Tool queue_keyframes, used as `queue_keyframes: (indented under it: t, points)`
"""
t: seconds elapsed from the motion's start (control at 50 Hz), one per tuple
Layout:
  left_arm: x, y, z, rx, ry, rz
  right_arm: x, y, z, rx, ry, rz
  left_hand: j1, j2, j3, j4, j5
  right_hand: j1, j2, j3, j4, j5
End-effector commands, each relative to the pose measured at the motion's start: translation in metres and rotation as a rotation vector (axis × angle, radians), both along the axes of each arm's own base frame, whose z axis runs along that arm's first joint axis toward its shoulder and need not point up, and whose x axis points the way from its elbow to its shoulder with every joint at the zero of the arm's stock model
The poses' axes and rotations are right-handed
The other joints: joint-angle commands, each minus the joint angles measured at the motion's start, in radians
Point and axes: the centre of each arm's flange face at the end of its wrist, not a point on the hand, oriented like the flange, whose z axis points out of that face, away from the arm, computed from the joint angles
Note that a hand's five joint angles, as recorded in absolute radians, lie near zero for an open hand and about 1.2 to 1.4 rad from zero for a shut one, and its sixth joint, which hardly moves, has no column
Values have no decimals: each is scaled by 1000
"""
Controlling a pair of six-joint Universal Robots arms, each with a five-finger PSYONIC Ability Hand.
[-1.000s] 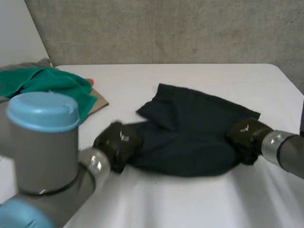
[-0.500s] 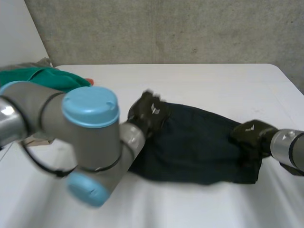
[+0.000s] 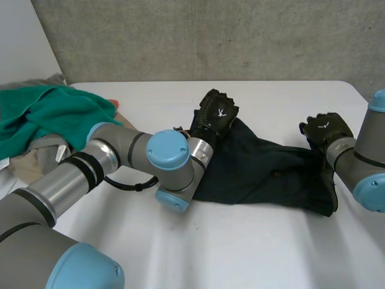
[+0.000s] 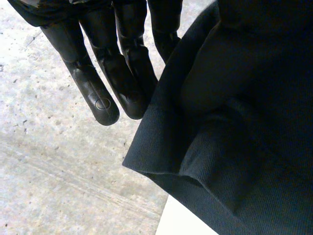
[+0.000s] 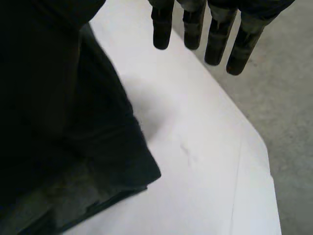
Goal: Fold the laundry.
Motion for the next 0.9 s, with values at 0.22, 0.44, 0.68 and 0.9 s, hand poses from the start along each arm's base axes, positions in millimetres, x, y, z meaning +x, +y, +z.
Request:
queue_keyframes:
  t: [0.22,0.44,0.68,0.9]
  points:
    - [9,-16,-7,-15,11,26,-3,-21,-10,151,-179,63,255,199,205,197,219,1184,1164,1166,1155,1142]
    - [12,-24,-10,-22,17,36,-6,-45,-7,62,-219,46,255,199,205,197,219,1184,1164,1166,1155,1142]
    - [16,-36,-16,-47,37,55,1,-62,-25,-39,-236,66,255,199,205,197,219,999,979,981,970,957]
    - [20,-37,14,-72,79,101,-11,-54,25,-122,-256,21,-910,-966,-960,-968,-946,-38,-58,-56,-67,-80]
